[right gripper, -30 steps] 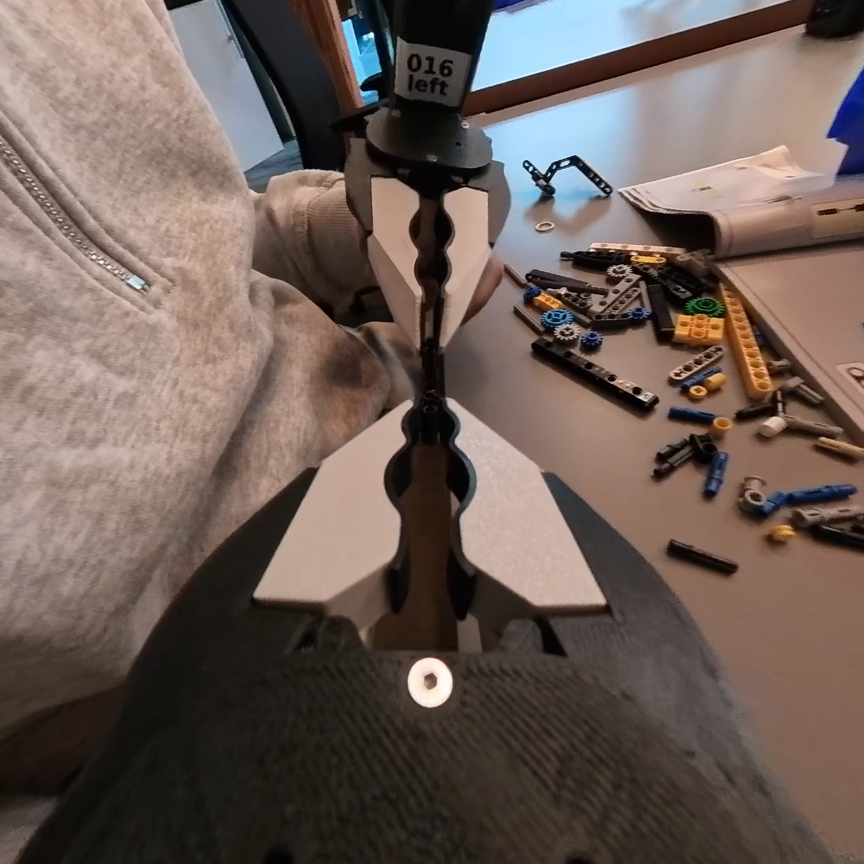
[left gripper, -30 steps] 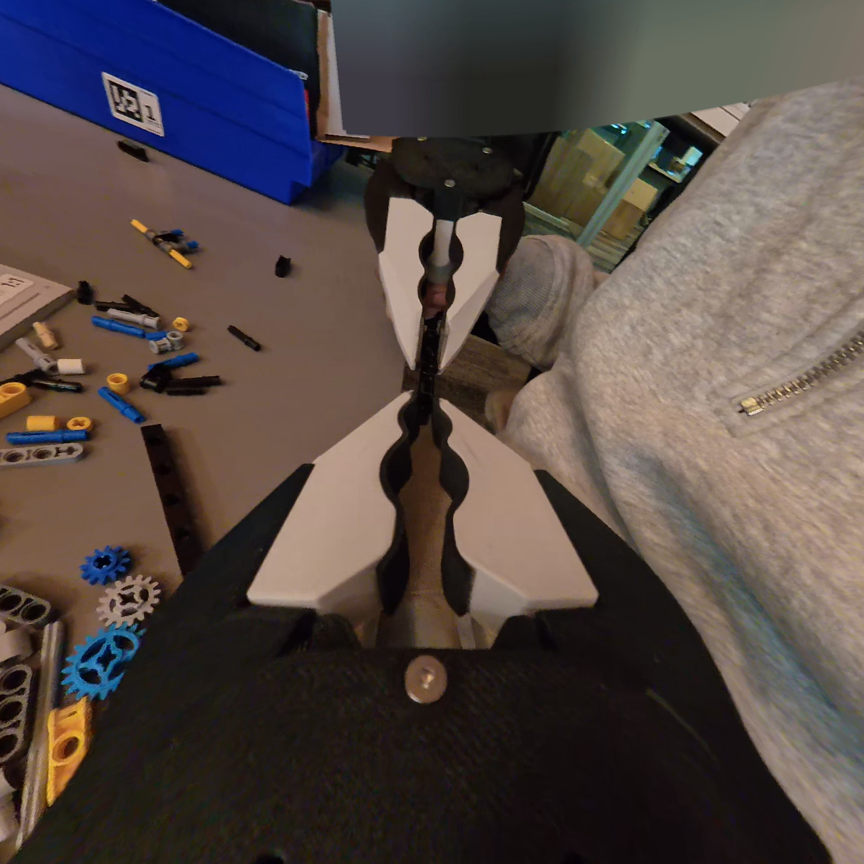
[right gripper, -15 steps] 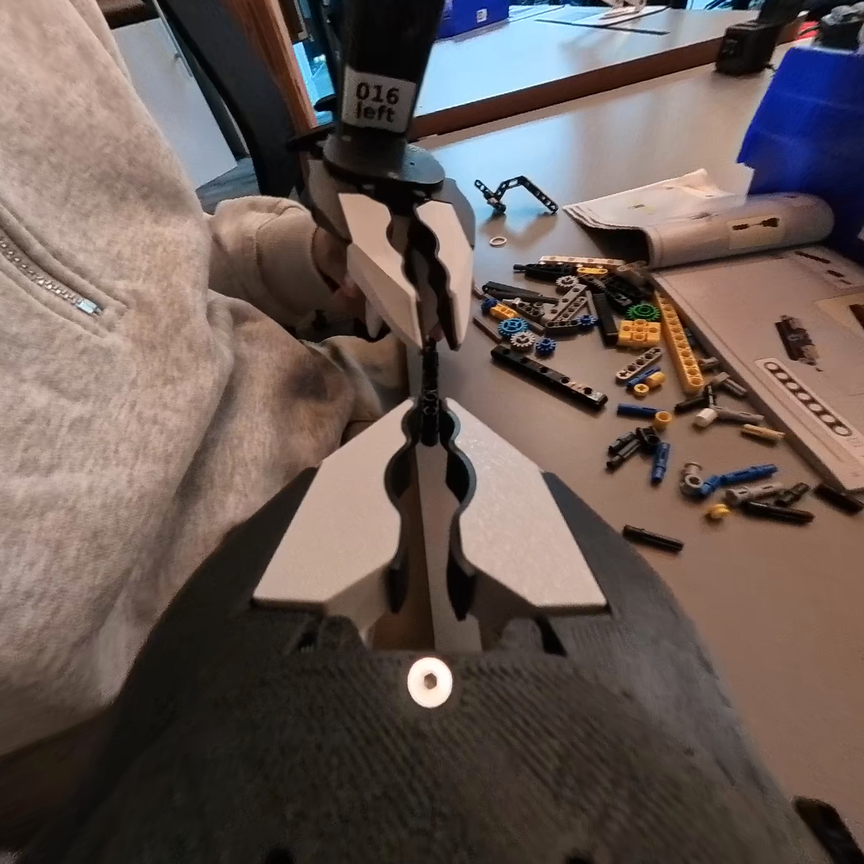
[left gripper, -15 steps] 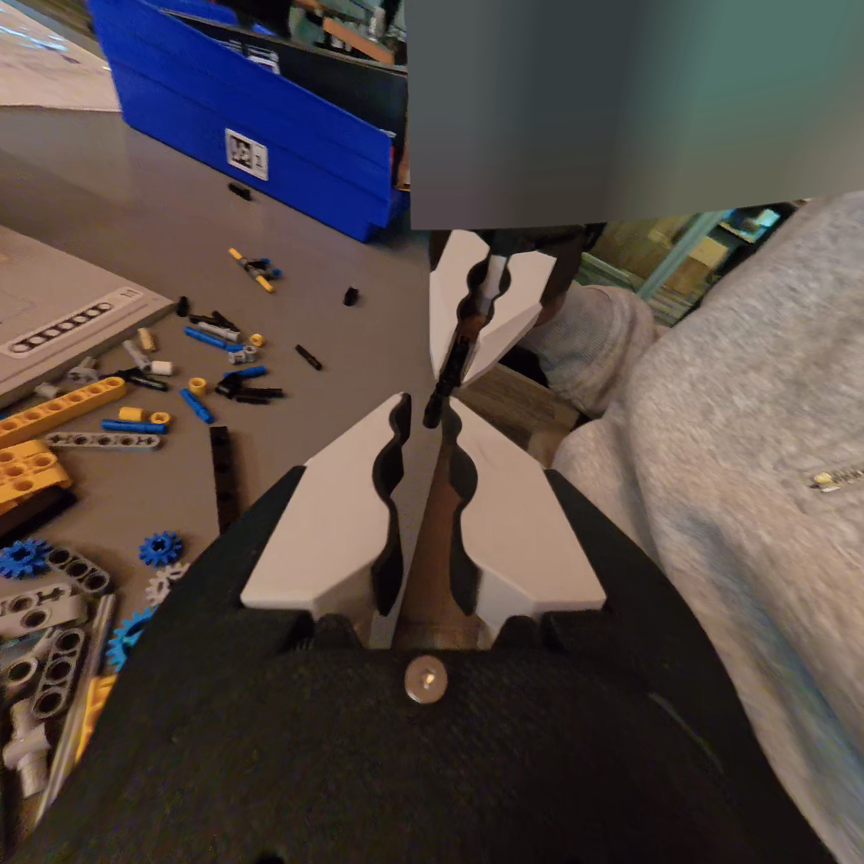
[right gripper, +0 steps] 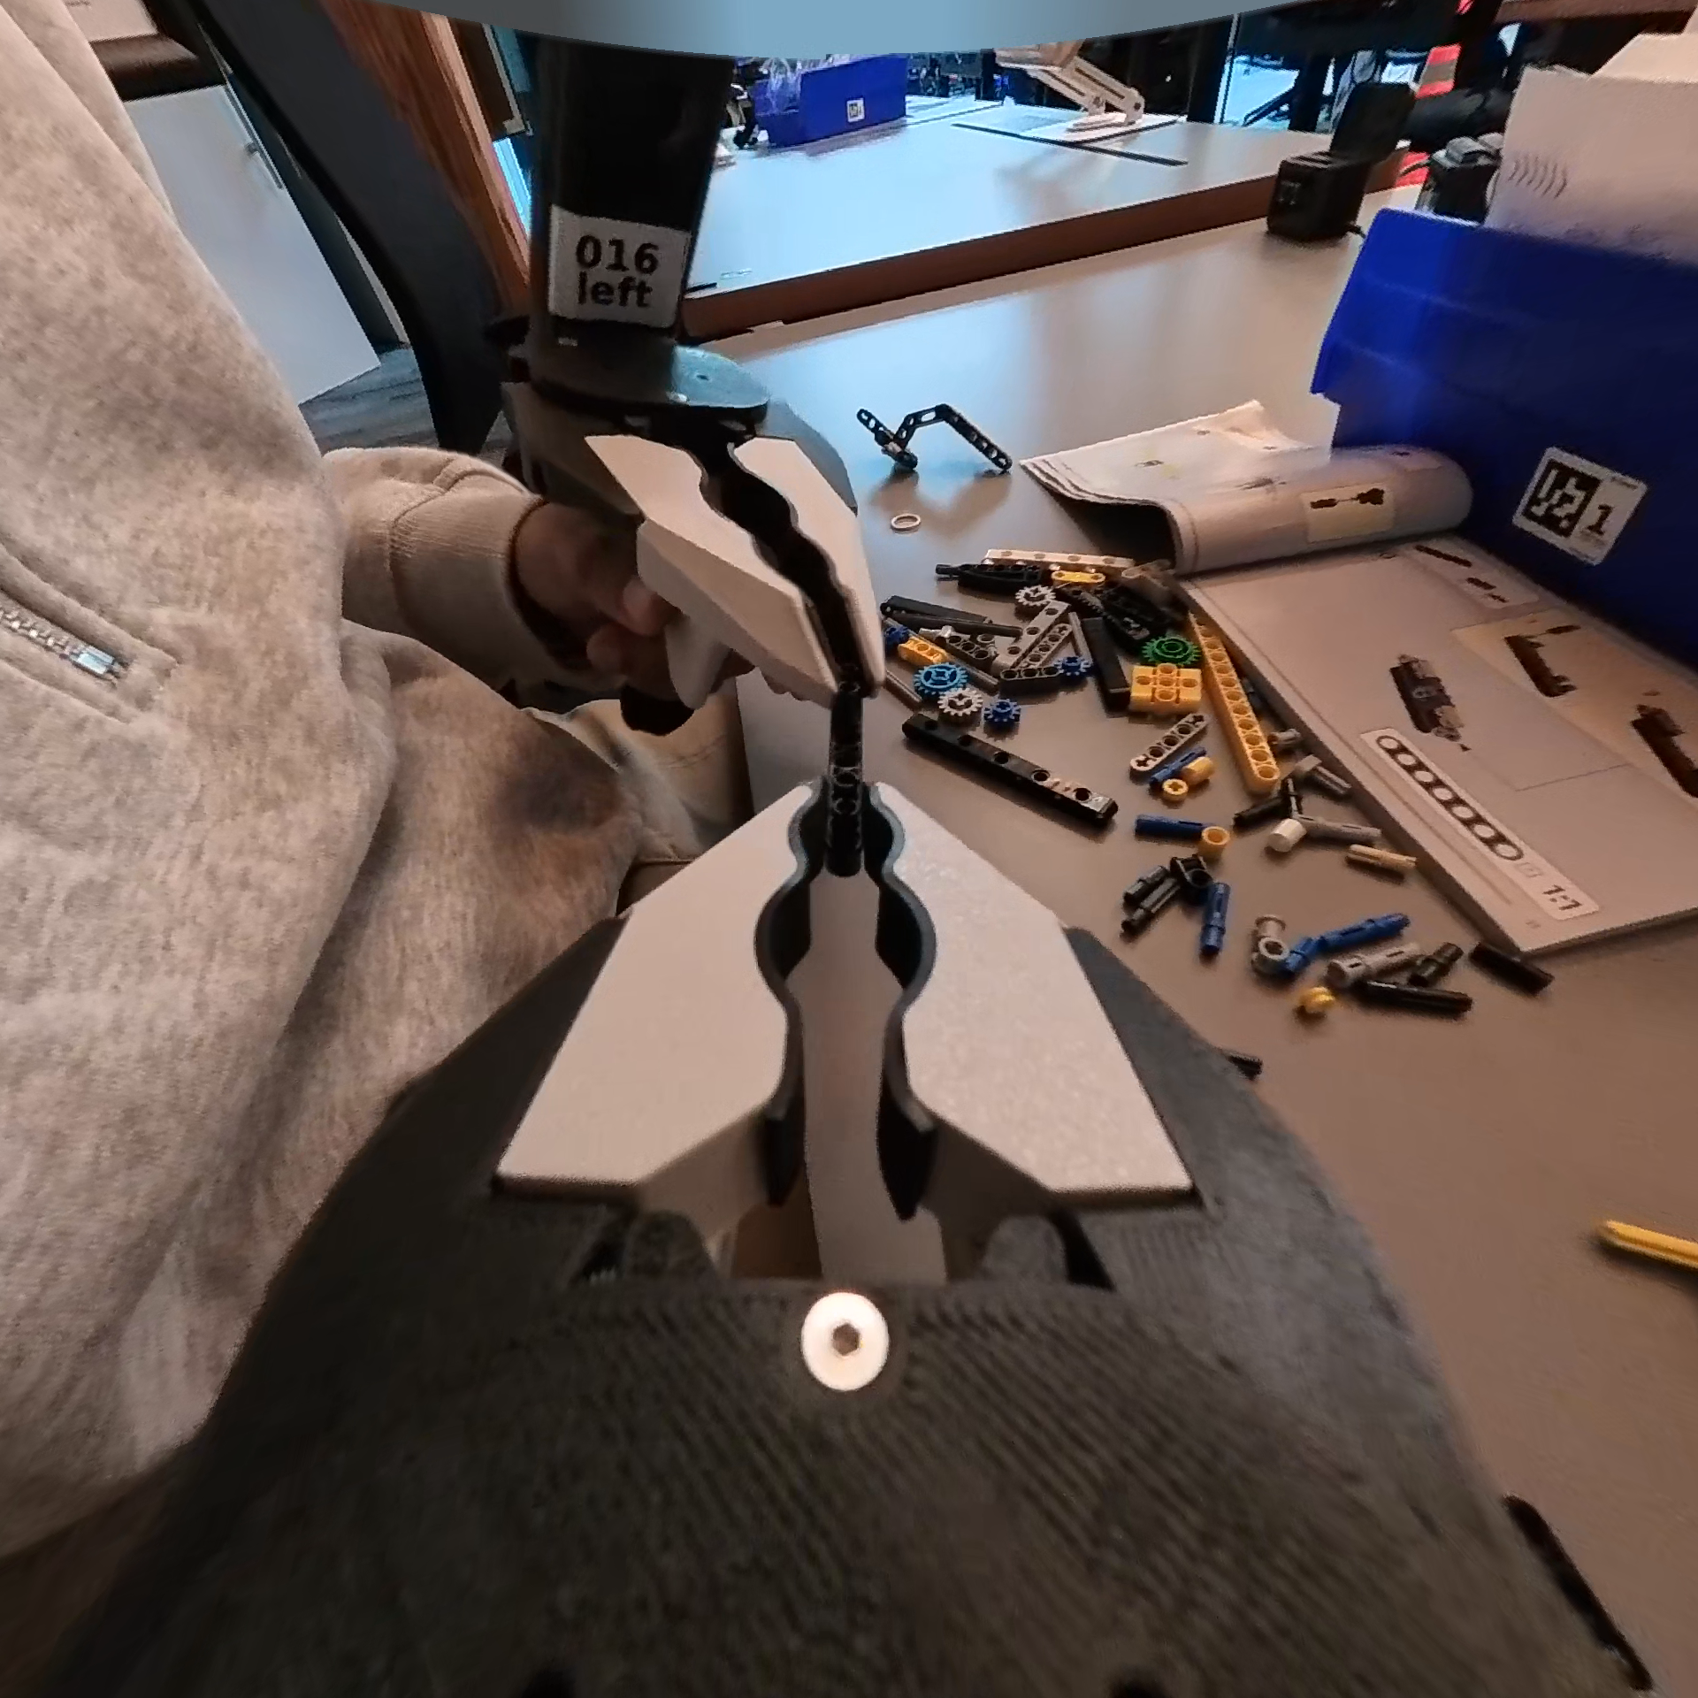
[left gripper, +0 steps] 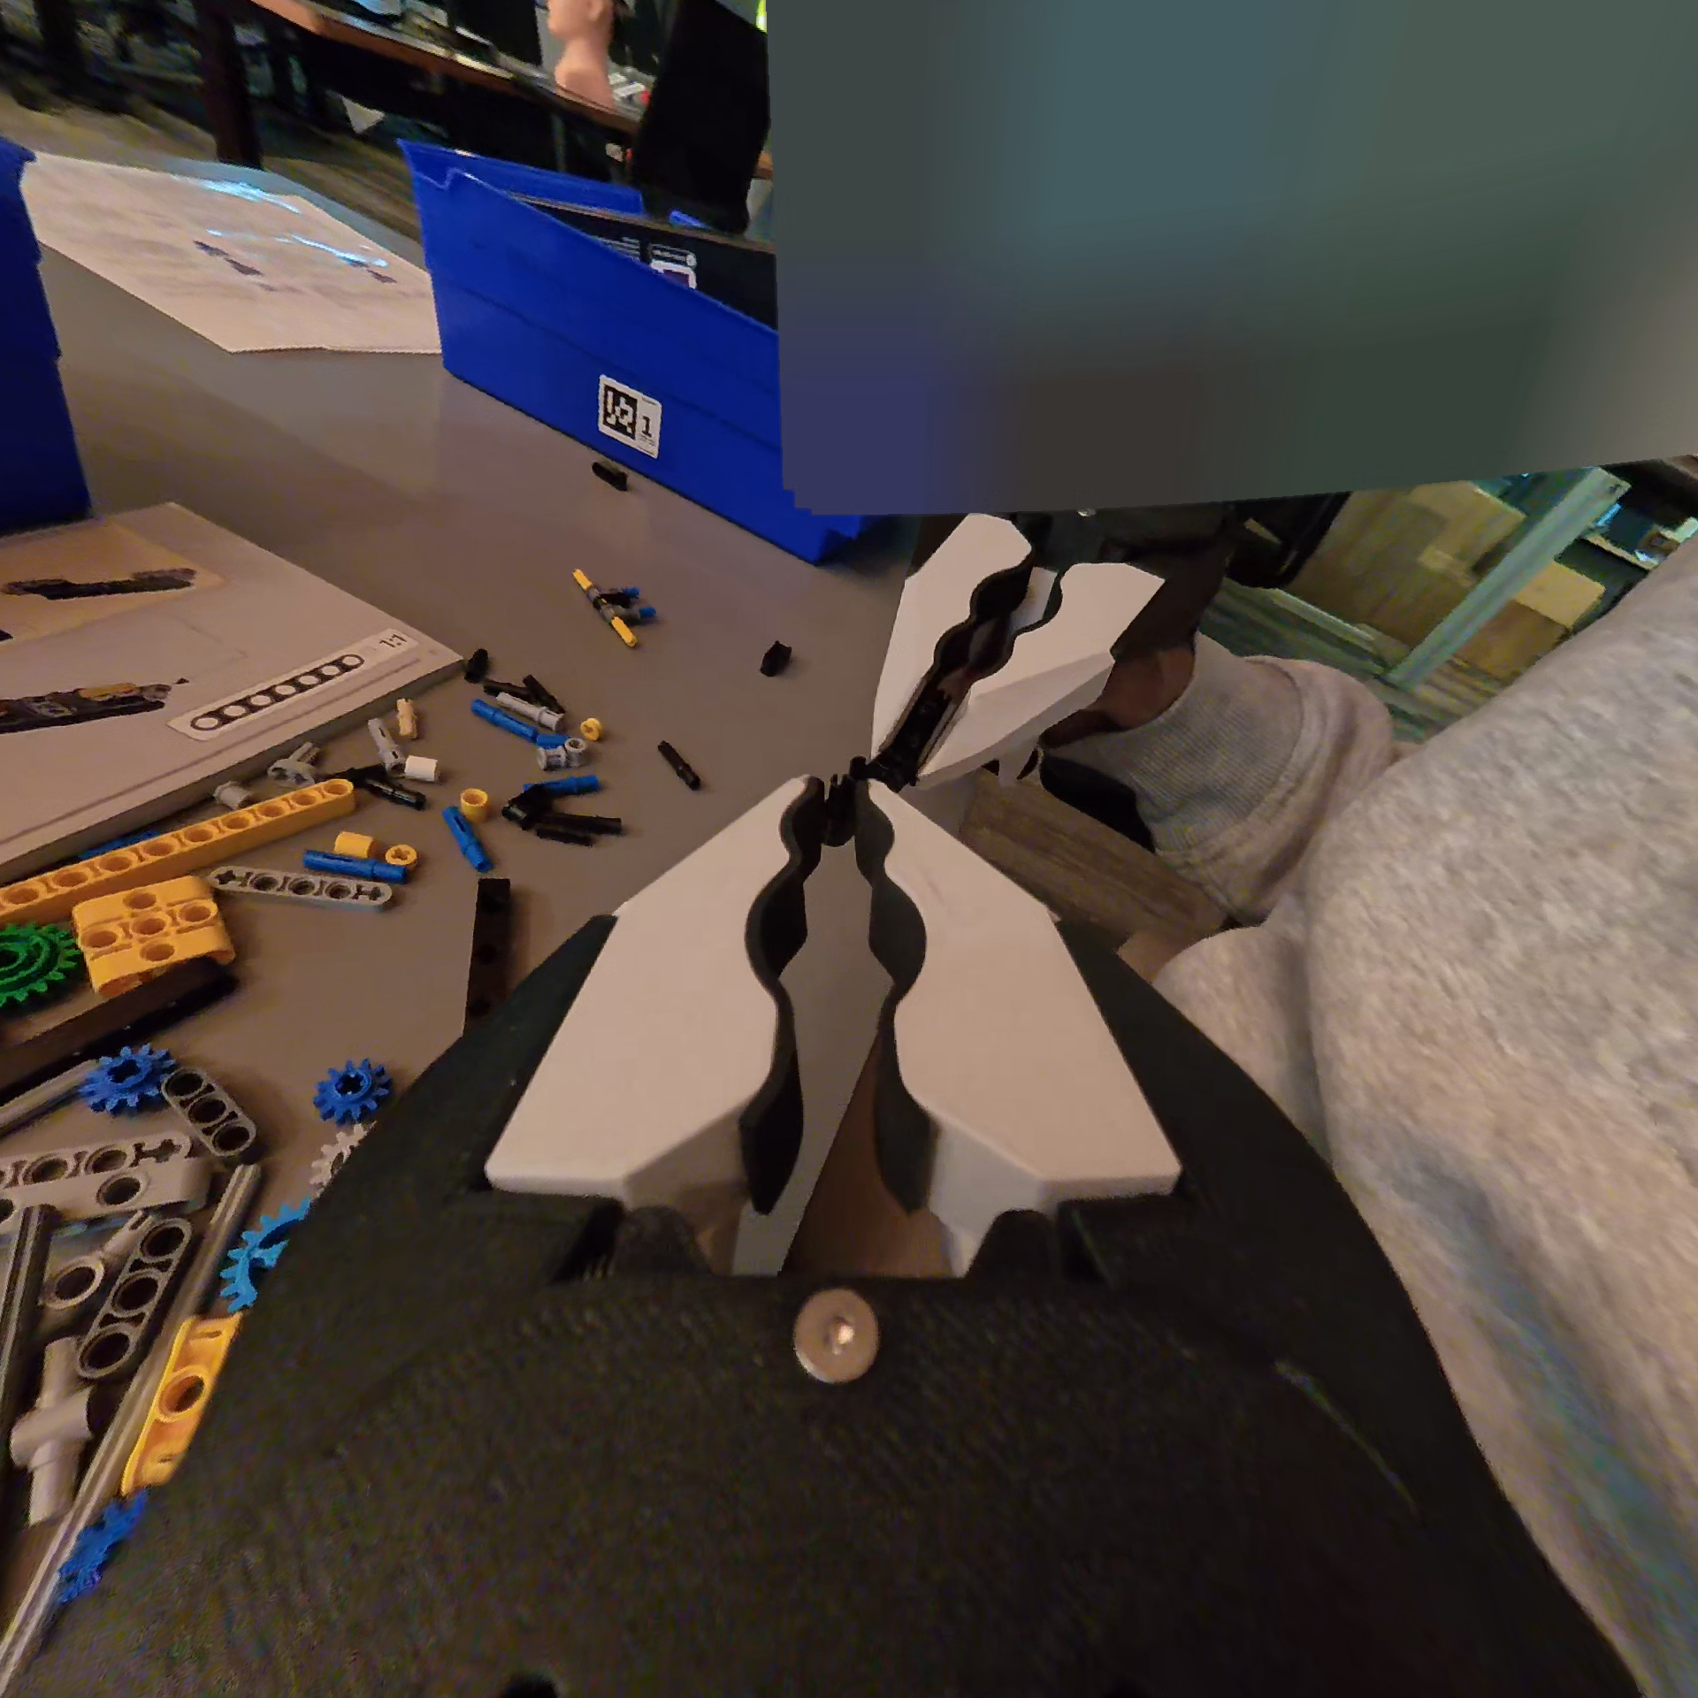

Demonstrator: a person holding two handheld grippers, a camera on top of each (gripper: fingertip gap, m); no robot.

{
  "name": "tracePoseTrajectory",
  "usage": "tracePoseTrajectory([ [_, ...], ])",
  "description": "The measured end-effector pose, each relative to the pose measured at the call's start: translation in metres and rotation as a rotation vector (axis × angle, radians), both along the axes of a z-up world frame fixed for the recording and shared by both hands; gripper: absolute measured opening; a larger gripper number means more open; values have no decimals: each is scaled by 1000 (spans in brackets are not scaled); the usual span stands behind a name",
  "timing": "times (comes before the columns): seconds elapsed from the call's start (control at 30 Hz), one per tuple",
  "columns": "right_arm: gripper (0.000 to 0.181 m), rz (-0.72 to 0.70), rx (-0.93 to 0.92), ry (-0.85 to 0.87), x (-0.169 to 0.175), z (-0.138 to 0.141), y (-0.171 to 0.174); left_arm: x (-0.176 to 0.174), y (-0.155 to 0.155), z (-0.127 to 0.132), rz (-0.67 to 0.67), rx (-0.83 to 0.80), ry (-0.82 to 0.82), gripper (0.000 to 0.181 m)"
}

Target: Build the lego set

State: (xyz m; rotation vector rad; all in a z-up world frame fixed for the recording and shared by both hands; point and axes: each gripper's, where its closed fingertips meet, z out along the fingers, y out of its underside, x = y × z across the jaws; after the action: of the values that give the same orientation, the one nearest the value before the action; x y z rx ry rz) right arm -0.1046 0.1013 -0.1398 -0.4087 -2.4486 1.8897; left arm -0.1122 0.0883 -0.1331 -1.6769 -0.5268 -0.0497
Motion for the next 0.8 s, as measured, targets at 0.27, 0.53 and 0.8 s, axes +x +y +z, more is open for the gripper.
tracePoseTrajectory([
  [0.27, 5, -35, -15, 7, -6, 4, 0, -6, 1, 4, 120, -18, 82, 3],
  [0.53, 5, -46, -24, 11, -8, 7, 1, -8, 1, 8, 175, -42, 166, 2],
  [0.8, 5, -15, -21, -11, -3, 6, 2, -4, 1, 8, 123, -60, 180, 2],
])
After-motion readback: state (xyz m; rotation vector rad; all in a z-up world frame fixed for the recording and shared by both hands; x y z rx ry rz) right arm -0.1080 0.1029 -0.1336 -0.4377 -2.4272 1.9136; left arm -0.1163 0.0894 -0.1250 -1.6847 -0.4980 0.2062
